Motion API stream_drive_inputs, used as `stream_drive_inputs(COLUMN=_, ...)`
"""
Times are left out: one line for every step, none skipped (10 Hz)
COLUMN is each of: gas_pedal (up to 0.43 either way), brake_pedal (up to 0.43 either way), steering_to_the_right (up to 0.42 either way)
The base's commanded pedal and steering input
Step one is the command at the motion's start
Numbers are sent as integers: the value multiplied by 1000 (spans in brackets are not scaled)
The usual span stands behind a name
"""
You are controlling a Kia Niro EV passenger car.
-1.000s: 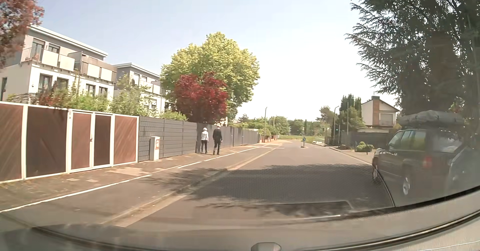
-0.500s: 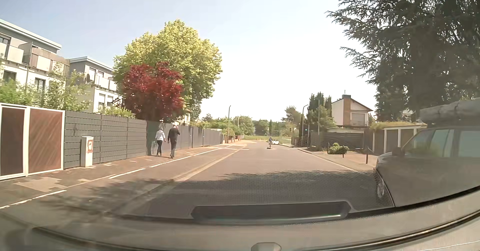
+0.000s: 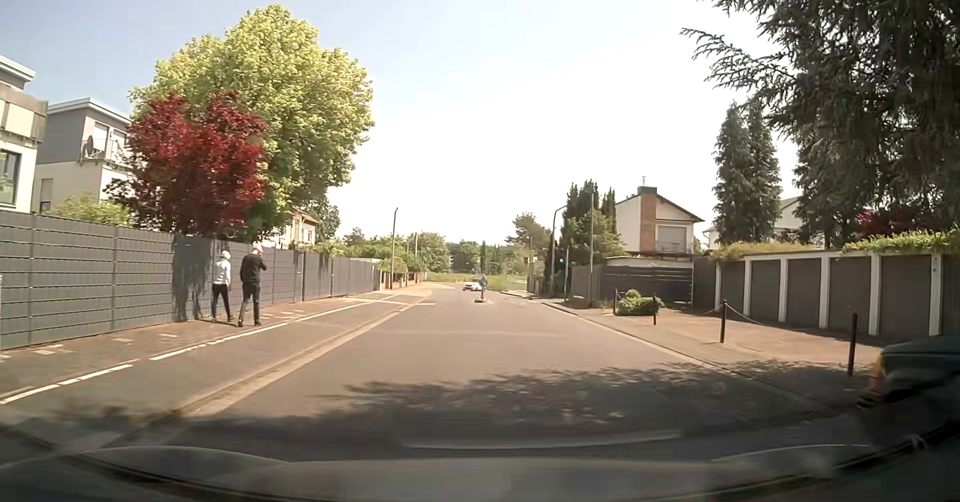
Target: Follow the waypoints while adhering to traffic rules and regulations
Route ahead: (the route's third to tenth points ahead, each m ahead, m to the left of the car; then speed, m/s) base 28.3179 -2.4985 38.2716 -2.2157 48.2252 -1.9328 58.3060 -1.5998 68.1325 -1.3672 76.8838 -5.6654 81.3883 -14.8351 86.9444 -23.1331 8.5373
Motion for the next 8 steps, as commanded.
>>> stream_drive_inputs(gas_pedal=622, brake_pedal=0, steering_to_the_right=91)
stream_drive_inputs(gas_pedal=622, brake_pedal=0, steering_to_the_right=79)
stream_drive_inputs(gas_pedal=622, brake_pedal=0, steering_to_the_right=69)
stream_drive_inputs(gas_pedal=622, brake_pedal=0, steering_to_the_right=58)
stream_drive_inputs(gas_pedal=610, brake_pedal=0, steering_to_the_right=49)
stream_drive_inputs(gas_pedal=610, brake_pedal=0, steering_to_the_right=41)
stream_drive_inputs(gas_pedal=539, brake_pedal=0, steering_to_the_right=28)
stream_drive_inputs(gas_pedal=449, brake_pedal=0, steering_to_the_right=13)
